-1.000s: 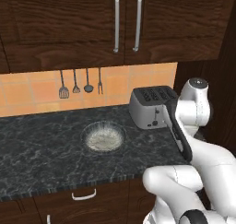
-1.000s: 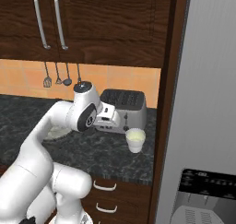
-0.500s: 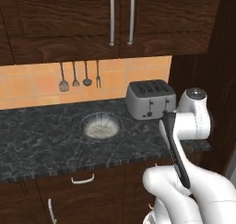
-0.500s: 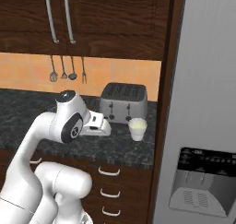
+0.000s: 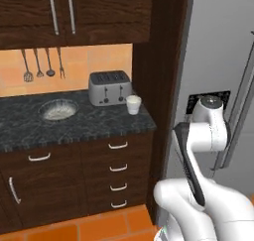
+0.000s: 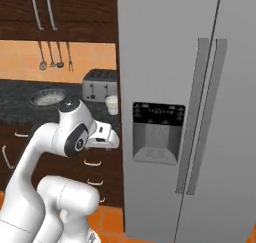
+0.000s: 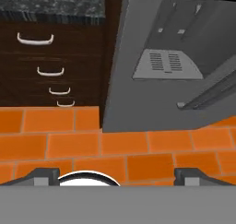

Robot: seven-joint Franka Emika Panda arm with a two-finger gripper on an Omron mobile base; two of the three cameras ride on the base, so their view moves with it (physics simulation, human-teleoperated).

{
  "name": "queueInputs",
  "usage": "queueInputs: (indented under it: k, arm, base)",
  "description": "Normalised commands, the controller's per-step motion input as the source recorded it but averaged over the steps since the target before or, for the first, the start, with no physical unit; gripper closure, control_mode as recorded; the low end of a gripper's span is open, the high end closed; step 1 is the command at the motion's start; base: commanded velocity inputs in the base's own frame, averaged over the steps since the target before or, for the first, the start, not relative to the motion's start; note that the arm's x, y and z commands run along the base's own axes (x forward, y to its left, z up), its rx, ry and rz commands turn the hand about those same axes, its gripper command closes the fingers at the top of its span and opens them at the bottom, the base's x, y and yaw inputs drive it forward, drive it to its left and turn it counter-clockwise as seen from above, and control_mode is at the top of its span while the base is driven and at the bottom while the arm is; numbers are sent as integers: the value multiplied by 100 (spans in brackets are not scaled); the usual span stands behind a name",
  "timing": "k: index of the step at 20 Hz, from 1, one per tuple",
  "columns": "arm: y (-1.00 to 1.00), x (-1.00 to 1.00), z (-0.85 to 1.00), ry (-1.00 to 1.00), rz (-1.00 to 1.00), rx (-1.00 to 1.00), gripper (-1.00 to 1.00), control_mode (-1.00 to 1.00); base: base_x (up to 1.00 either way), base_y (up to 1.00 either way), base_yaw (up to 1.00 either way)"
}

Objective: Grab a lemon wedge from the fridge and one ice cube from the ice bowl, and put them in the glass of lemonade.

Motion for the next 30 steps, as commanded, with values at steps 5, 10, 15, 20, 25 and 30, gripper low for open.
queueInputs:
  k: [5,10,15,20,25,30]
  arm:
    - [0,0,0,0,0,0,-100,100]
    - [0,0,0,0,0,0,-100,100]
    - [0,0,0,0,0,0,-100,100]
    - [0,0,0,0,0,0,-100,100]
    - [0,0,0,0,0,0,-100,100]
    - [0,0,0,0,0,0,-100,100]
  base:
    - [-10,-100,0]
    - [3,-99,14]
    - [-10,-5,1]
    - [-84,-12,0]
    - [6,-32,-1]
    - [-1,-60,0]
